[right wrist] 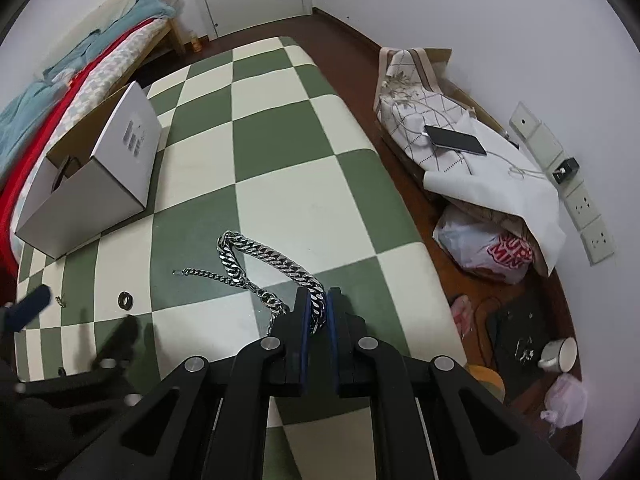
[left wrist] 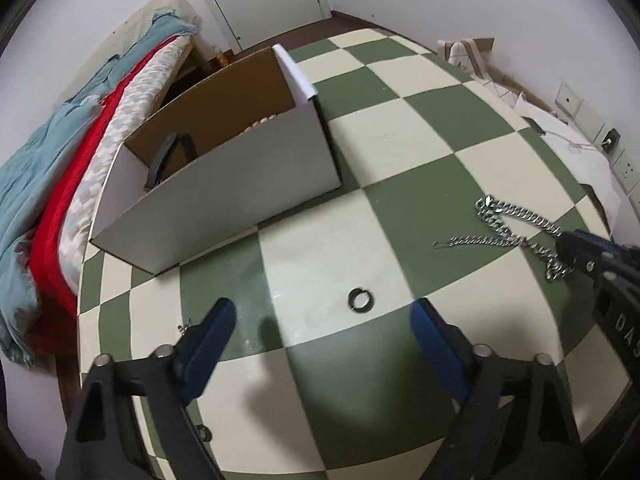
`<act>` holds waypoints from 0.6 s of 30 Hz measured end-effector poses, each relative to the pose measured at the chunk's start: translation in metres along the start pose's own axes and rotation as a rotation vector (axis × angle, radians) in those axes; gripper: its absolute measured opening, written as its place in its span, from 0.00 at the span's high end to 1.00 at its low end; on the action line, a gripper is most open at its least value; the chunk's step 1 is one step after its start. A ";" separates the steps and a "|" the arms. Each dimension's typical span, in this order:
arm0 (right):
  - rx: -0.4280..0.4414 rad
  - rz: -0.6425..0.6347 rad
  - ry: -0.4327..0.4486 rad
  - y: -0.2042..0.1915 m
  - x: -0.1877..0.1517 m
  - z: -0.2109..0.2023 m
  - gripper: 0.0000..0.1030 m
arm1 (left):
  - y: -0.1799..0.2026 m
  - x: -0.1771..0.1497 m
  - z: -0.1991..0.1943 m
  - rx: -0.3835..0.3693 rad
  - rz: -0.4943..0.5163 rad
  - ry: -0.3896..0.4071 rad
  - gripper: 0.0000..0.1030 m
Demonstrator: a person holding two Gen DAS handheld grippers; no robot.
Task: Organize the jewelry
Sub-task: 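Grasp the thick silver chain with the right tool while the left tool grasps a black ring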
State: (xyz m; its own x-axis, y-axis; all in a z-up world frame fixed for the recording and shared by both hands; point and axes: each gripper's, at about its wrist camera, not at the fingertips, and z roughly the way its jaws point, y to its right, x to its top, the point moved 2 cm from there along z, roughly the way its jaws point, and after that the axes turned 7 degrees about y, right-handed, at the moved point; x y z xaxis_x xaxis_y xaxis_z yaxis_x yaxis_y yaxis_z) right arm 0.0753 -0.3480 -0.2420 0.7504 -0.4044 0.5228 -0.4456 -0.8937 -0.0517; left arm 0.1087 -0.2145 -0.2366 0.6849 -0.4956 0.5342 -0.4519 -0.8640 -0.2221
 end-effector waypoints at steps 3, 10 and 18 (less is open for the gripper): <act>0.005 0.011 0.005 0.003 -0.002 -0.002 0.92 | 0.003 0.003 -0.002 -0.048 -0.007 0.010 0.53; 0.007 0.021 0.010 0.002 -0.002 -0.002 0.92 | 0.010 0.005 -0.001 -0.082 -0.006 0.022 0.91; 0.015 0.036 0.011 0.004 -0.003 -0.004 0.92 | 0.000 0.002 -0.010 -0.096 -0.038 0.034 0.91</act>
State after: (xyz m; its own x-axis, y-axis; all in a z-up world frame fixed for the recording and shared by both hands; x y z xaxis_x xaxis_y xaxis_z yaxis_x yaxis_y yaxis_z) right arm 0.0695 -0.3493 -0.2403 0.7285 -0.4343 0.5297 -0.4650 -0.8814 -0.0832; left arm 0.1047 -0.2151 -0.2276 0.6834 -0.4583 0.5682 -0.4801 -0.8685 -0.1230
